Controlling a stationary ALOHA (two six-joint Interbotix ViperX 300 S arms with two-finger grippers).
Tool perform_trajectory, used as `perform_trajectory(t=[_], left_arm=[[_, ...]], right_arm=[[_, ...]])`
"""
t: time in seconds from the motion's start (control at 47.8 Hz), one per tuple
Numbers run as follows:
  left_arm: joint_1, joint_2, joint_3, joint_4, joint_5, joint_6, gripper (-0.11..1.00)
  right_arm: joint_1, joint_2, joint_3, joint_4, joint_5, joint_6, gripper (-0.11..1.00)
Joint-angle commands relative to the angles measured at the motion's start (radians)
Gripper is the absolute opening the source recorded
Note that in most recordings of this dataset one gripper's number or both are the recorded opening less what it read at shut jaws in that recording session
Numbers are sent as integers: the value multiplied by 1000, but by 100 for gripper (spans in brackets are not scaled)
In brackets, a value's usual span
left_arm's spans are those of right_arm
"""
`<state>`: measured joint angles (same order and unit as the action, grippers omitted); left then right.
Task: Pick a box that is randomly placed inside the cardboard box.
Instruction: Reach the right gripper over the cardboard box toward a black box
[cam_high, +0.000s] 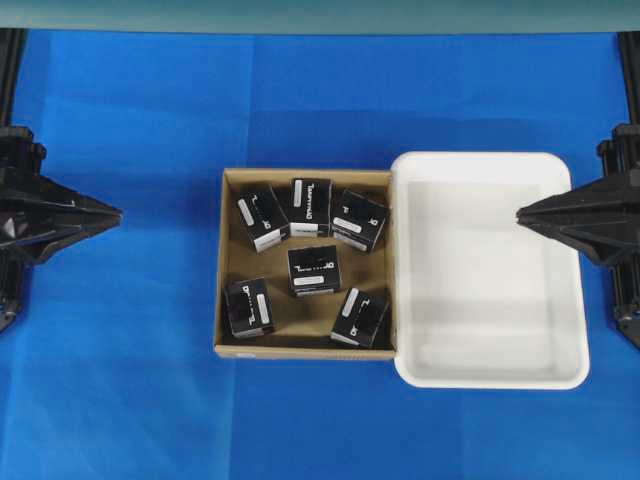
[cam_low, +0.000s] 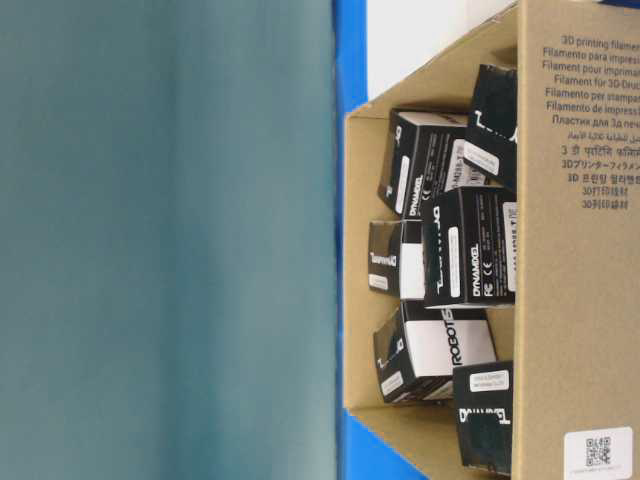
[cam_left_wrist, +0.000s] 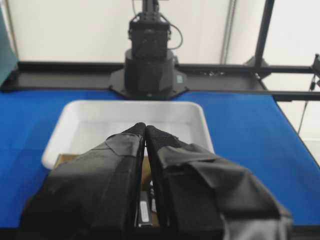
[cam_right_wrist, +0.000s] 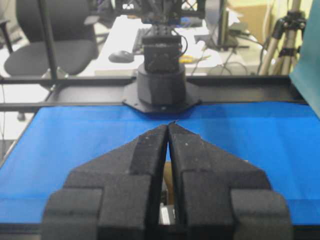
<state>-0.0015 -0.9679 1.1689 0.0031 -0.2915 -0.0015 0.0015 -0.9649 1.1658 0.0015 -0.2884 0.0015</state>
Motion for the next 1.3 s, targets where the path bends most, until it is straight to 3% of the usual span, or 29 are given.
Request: perform_trajectory(t=[0.0,0.105,0.209,0.397,0.711,0.816,1.067,1.276], left_arm=[[3,18,-29,12,34,-14,14],[3,20,-64,12,117,-14,4],[3,15,-98,12,206,-8,-5],[3,14,-121,12,299,-6,-6],[0,12,-124,12,310,-12,-6],[-2,14,-124,12,311,-12,-6],[-2,12,-132,12,313,-12,-6],[-2,12,-133,12,313,-12,-6]], right_arm=[[-3,15,-14,5,-2,11,14],[-8,25,-67,41,140,20,5],[-15,43,-140,41,354,29,-1],[-31,141,-321,43,726,28,-2],[3,443,-572,43,1037,-17,-1],[25,563,-653,43,1115,-84,-1],[77,847,-890,43,1328,-365,0],[103,1009,-986,43,1431,-558,1]])
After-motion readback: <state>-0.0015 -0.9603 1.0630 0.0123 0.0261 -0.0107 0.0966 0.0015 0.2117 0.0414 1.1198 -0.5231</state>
